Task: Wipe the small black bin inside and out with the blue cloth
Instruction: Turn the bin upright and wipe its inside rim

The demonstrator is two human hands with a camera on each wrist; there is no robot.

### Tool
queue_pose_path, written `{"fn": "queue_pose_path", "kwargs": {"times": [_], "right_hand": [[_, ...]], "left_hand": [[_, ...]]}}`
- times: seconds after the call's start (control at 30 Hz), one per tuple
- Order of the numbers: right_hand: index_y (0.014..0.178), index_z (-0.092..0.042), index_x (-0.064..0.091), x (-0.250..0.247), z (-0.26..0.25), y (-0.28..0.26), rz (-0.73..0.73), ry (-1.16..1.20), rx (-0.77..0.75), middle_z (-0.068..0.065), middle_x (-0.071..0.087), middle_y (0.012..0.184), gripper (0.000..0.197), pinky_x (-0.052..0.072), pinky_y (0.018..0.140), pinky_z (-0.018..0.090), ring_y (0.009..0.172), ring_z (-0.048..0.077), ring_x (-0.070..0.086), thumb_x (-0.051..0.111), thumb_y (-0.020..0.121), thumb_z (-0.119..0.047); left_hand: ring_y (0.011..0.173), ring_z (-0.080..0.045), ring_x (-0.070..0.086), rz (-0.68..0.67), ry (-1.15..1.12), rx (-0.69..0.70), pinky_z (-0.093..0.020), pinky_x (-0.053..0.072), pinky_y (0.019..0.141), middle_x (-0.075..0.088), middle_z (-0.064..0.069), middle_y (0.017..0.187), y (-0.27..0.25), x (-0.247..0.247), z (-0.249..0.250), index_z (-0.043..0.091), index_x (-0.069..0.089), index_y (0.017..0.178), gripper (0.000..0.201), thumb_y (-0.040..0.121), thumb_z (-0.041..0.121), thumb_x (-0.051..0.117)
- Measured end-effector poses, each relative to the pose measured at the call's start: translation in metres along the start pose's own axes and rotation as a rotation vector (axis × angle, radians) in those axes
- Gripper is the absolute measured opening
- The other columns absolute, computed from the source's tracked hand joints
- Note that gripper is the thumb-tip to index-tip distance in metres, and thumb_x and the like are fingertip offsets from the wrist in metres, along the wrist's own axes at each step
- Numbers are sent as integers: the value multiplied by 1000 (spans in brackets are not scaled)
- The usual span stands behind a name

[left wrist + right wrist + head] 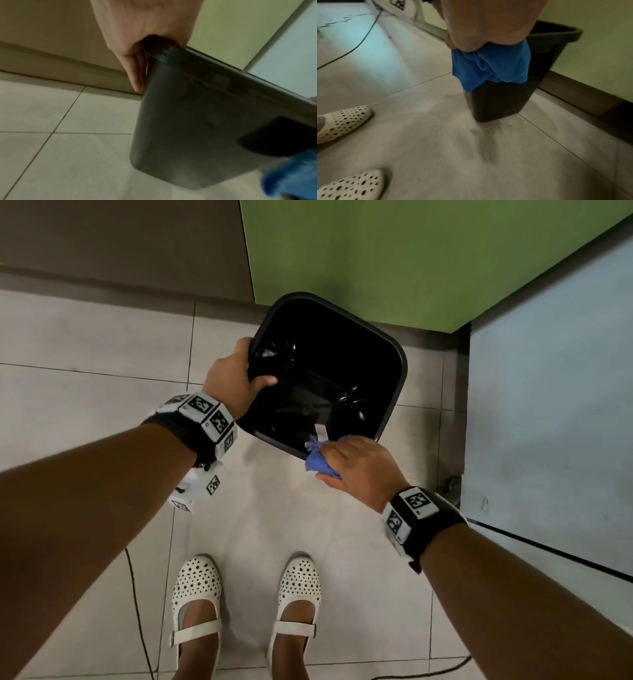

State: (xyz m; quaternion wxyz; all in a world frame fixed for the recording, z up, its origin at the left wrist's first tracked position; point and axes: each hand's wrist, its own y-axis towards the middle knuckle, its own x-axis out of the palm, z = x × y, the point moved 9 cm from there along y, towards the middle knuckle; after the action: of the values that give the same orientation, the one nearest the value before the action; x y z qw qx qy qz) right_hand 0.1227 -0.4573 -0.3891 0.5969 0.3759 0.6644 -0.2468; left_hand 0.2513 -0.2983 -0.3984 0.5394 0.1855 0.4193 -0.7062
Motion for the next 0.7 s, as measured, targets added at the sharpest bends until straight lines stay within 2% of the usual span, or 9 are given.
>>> {"fn": "queue_pose_path", "kwargs": {"times": [0.07, 0.13, 0.23, 0.37, 0.43, 0.5, 0.53, 0.63, 0.7], "right_hand": [[71, -16, 69, 1, -5, 5, 21, -29, 89, -3, 66, 61, 31, 52, 58, 26, 54, 17, 64, 52, 83, -40], [61, -14, 64, 2, -18, 16, 66, -26, 187, -2, 60, 50, 31, 46, 48, 25, 44, 17, 58, 57, 80, -38], [61, -15, 63, 8, -39, 35, 54, -6, 376, -1, 58, 48, 35, 40, 44, 22, 40, 17, 55, 48, 81, -40], [62, -13, 64, 12, -53, 53, 3, 97, 544, 1, 61, 50, 38, 41, 43, 18, 41, 18, 57, 36, 75, -35], [68, -12, 67, 8, -52, 52, 35, 72, 481, 1, 64, 53, 36, 43, 44, 18, 43, 17, 59, 43, 74, -36], [74, -11, 71, 4, -49, 47, 82, 67, 338, 1, 67, 58, 29, 47, 48, 20, 48, 18, 62, 66, 69, -39], [74, -11, 72, 3, -47, 43, 93, 76, 268, 1, 68, 60, 30, 49, 51, 21, 50, 18, 64, 71, 67, -40], [73, -15, 72, 3, -33, 28, 36, 103, 153, -2, 70, 67, 30, 52, 56, 24, 57, 18, 66, 64, 69, -43], [80, -17, 73, 1, -15, 17, -32, 100, 132, -3, 72, 74, 35, 55, 56, 25, 63, 18, 68, 76, 62, -46]], "left_hand": [[112, -42, 57, 3, -13, -14, -41, 44, 89, 62, -22, 121, 4, -2, 0, 10, 36, 137, 63, 86, 35, 61], [118, -36, 55, 105, -146, -154, -38, 42, 96, 60, -17, 128, -2, -9, -13, 14, 32, 140, 68, 84, 37, 64], [127, -32, 49, 247, -390, -425, -34, 38, 102, 52, -17, 137, -35, -1, -34, 9, 21, 145, 84, 81, 35, 67], [123, -35, 52, 269, -498, -466, -37, 43, 99, 54, -20, 133, -58, 27, -31, 4, 25, 142, 75, 82, 20, 67], [122, -37, 52, 257, -449, -437, -37, 42, 97, 55, -21, 131, -55, 27, -31, 4, 26, 140, 68, 84, 15, 64], [121, -37, 52, 218, -407, -393, -36, 42, 95, 55, -21, 131, -49, 26, -29, 2, 28, 138, 64, 85, 13, 62], [121, -36, 52, 195, -393, -369, -34, 42, 95, 55, -21, 131, -47, 25, -28, 2, 28, 138, 63, 85, 12, 62], [122, -36, 51, 127, -326, -308, -33, 40, 94, 55, -20, 131, -41, 23, -21, 3, 26, 139, 66, 85, 12, 63], [123, -36, 50, 84, -291, -266, -33, 40, 95, 54, -19, 132, -35, 24, -15, 4, 26, 140, 67, 85, 12, 63]]}}
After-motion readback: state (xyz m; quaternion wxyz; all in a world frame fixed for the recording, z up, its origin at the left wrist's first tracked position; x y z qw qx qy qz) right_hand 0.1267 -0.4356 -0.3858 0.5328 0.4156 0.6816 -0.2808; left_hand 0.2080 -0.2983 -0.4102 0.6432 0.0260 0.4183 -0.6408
